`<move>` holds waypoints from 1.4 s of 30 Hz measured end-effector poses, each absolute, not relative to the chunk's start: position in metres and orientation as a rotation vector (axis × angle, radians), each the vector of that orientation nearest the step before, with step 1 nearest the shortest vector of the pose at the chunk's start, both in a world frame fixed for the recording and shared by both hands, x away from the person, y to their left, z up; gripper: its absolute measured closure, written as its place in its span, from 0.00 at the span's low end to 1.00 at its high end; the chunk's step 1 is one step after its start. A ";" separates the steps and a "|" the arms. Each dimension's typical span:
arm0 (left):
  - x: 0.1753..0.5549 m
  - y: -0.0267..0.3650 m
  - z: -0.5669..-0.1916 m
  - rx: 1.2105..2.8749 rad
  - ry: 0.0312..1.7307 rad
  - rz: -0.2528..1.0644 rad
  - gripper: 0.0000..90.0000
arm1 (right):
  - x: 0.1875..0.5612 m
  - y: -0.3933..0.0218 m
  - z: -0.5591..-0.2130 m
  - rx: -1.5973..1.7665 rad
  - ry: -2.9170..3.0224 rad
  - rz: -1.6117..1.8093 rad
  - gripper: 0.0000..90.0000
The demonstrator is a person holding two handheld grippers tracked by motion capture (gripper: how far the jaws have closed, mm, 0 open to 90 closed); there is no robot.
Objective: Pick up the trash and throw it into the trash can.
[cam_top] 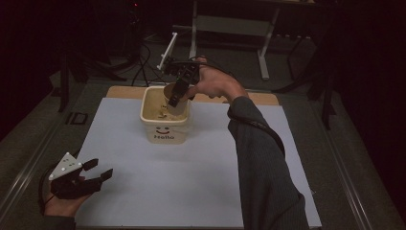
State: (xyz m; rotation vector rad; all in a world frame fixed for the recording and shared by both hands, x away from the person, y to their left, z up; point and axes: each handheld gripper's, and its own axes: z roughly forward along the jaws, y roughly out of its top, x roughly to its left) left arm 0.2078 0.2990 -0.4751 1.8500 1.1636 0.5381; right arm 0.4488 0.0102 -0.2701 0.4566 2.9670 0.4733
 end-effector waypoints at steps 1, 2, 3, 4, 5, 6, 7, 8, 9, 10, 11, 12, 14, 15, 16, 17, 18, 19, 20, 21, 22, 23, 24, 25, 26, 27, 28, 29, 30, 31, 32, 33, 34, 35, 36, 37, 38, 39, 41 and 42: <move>0.208 0.299 -0.475 1.852 1.162 0.538 0.37 | 0.449 0.011 -0.271 0.455 2.967 0.475 0.23; 0.208 0.299 -0.475 1.853 1.161 0.537 0.37 | 0.449 0.012 -0.271 0.452 2.968 0.471 0.23; 0.208 0.299 -0.475 1.854 1.161 0.537 0.37 | 0.449 0.012 -0.271 0.453 2.968 0.473 0.23; 0.208 0.299 -0.475 1.854 1.161 0.538 0.37 | 0.449 0.012 -0.271 0.453 2.968 0.473 0.23; 0.208 0.298 -0.475 1.853 1.161 0.537 0.37 | 0.449 0.012 -0.271 0.452 2.966 0.473 0.23; 0.208 0.298 -0.475 1.853 1.161 0.537 0.37 | 0.449 0.012 -0.272 0.456 2.964 0.473 0.23; 0.208 0.298 -0.475 1.853 1.161 0.537 0.37 | 0.450 0.012 -0.272 0.458 2.964 0.476 0.23; 0.208 0.298 -0.475 1.853 1.162 0.537 0.37 | 0.450 0.012 -0.272 0.463 2.961 0.476 0.23; 0.208 0.298 -0.475 1.853 1.162 0.537 0.37 | 0.450 0.012 -0.273 0.466 2.962 0.475 0.23; 0.208 0.298 -0.475 1.852 1.163 0.538 0.37 | 0.450 0.013 -0.273 0.465 2.961 0.477 0.23; 0.208 0.299 -0.475 1.852 1.163 0.538 0.37 | 0.451 0.013 -0.274 0.462 2.959 0.477 0.23; 0.208 0.299 -0.475 1.852 1.163 0.538 0.37 | 0.451 0.013 -0.274 0.462 2.959 0.477 0.23; 0.208 0.299 -0.475 1.852 1.162 0.538 0.37 | 0.452 0.015 -0.279 0.471 2.957 0.473 0.23; 0.208 0.299 -0.475 1.851 1.163 0.538 0.36 | 0.452 0.015 -0.281 0.469 2.953 0.471 0.23; 0.208 0.299 -0.475 1.849 1.164 0.537 0.36 | 0.452 0.016 -0.283 0.470 2.952 0.468 0.23; 0.208 0.299 -0.475 1.847 1.164 0.537 0.36 | 0.453 0.017 -0.284 0.470 2.952 0.464 0.23; 0.208 0.299 -0.475 1.847 1.165 0.538 0.37 | 0.453 0.017 -0.286 0.470 2.951 0.465 0.23; 0.208 0.299 -0.475 1.844 1.166 0.538 0.36 | 0.453 0.018 -0.287 0.476 2.951 0.466 0.23; 0.208 0.299 -0.475 1.846 1.165 0.538 0.37 | 0.454 0.018 -0.289 0.484 2.950 0.467 0.23; 0.208 0.299 -0.475 1.846 1.165 0.538 0.37 | 0.454 0.018 -0.291 0.484 2.949 0.464 0.23; 0.208 0.299 -0.475 1.846 1.165 0.538 0.37 | 0.455 0.019 -0.293 0.487 2.947 0.463 0.22; 0.208 0.299 -0.475 1.846 1.165 0.538 0.36 | 0.455 0.019 -0.294 0.492 2.945 0.460 0.22; 0.208 0.299 -0.475 1.846 1.165 0.538 0.37 | 0.456 0.019 -0.296 0.493 2.942 0.461 0.22; 0.208 0.299 -0.475 1.845 1.166 0.538 0.37 | 0.457 0.019 -0.298 0.498 2.942 0.462 0.22; 0.208 0.299 -0.475 1.846 1.165 0.538 0.36 | 0.458 0.019 -0.300 0.510 2.942 0.464 0.22; 0.208 0.299 -0.475 1.845 1.166 0.538 0.36 | 0.458 0.019 -0.301 0.512 2.940 0.464 0.22; 0.208 0.299 -0.475 1.845 1.166 0.538 0.37 | 0.459 0.019 -0.303 0.523 2.937 0.459 0.22; 0.208 0.299 -0.475 1.844 1.167 0.538 0.36 | 0.460 0.019 -0.304 0.527 2.935 0.465 0.22; 0.208 0.299 -0.475 1.844 1.166 0.538 0.37 | 0.460 0.019 -0.305 0.527 2.933 0.465 0.22; 0.208 0.299 -0.475 1.844 1.166 0.538 0.37 | 0.460 0.019 -0.305 0.527 2.934 0.466 0.22; 0.208 0.299 -0.475 1.845 1.167 0.538 0.37 | 0.461 0.019 -0.306 0.532 2.934 0.468 0.22; 0.208 0.299 -0.475 1.844 1.167 0.538 0.37 | 0.461 0.020 -0.307 0.537 2.933 0.470 0.22; 0.208 0.299 -0.475 1.844 1.167 0.538 0.37 | 0.461 0.020 -0.307 0.533 2.932 0.474 0.22; 0.208 0.299 -0.475 1.844 1.167 0.538 0.37 | 0.461 0.021 -0.308 0.533 2.931 0.475 0.21; 0.208 0.299 -0.475 1.844 1.167 0.538 0.37 | 0.461 0.021 -0.308 0.533 2.931 0.475 0.21; 0.208 0.299 -0.475 1.844 1.167 0.538 0.37 | 0.461 0.022 -0.308 0.538 2.932 0.482 0.20; 0.208 0.299 -0.475 1.845 1.166 0.537 0.37 | 0.462 0.023 -0.309 0.547 2.916 0.490 0.13; 0.208 0.299 -0.475 1.845 1.166 0.537 0.37 | 0.462 0.023 -0.310 0.555 2.918 0.497 0.14; 0.208 0.300 -0.475 1.843 1.166 0.537 0.37 | 0.461 0.023 -0.311 0.556 2.922 0.494 0.13; 0.208 0.300 -0.475 1.844 1.166 0.537 0.36 | 0.461 0.023 -0.311 0.555 2.924 0.490 0.13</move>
